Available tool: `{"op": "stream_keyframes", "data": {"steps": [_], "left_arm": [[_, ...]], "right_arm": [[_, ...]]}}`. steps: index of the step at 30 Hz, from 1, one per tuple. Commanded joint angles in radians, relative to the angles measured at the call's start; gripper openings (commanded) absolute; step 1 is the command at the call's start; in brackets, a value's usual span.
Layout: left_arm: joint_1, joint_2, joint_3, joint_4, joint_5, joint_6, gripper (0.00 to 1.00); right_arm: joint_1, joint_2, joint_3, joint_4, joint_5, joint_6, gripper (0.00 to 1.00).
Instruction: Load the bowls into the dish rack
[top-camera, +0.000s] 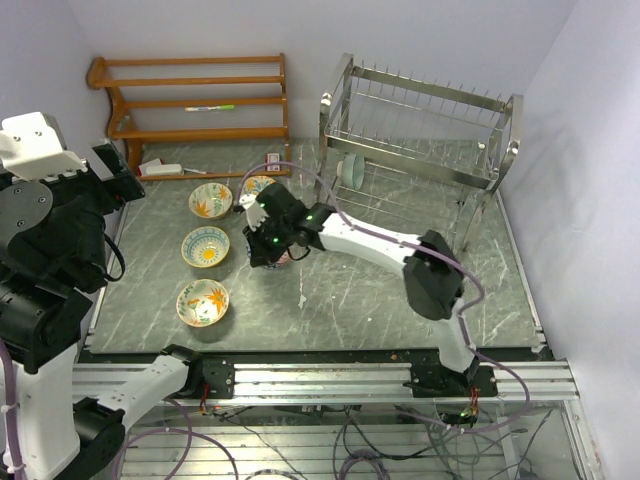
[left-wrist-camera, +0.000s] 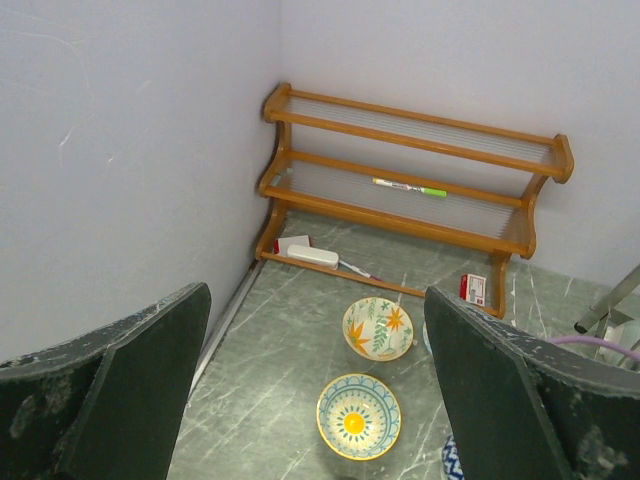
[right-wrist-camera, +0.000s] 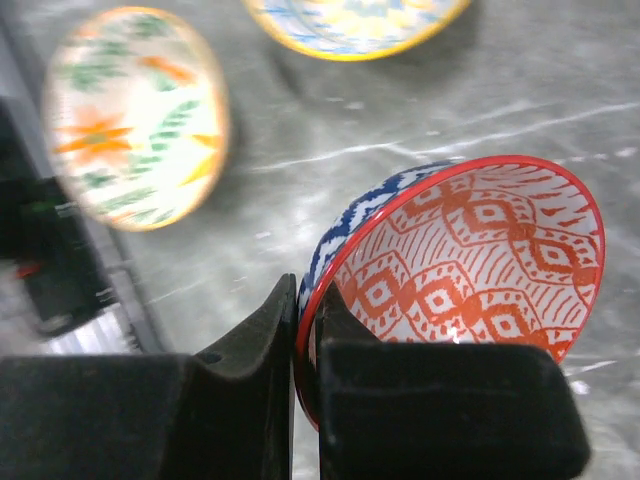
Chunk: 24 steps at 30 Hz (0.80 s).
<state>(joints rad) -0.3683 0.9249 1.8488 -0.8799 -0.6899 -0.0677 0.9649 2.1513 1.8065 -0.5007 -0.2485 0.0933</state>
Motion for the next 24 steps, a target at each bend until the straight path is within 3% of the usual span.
{"op": "stream_keyframes", "data": {"steps": [1,5,15,24], "left_arm": [[-0.004,0.001,-0.005,0.037,0.014,0.001,0.99],[-0.004,0.002,-0.004,0.043,0.015,0.007,0.99],[-0.004,0.019,0.017,0.028,0.041,0.001,0.99],[-0.004,0.039,0.05,0.04,0.049,0.016,0.99]], "right_arm": [[-0.05,-0.22,-0.146,0.197,-0.378,0.156,0.0],[-0.101,-0.362,-0.337,0.353,-0.528,0.293,0.0],[-0.198,-0.649,-0.781,0.686,-0.653,0.589,0.0],[-0.345,-0.711,-0.92,0.903,-0.688,0.771,0.0]]}}
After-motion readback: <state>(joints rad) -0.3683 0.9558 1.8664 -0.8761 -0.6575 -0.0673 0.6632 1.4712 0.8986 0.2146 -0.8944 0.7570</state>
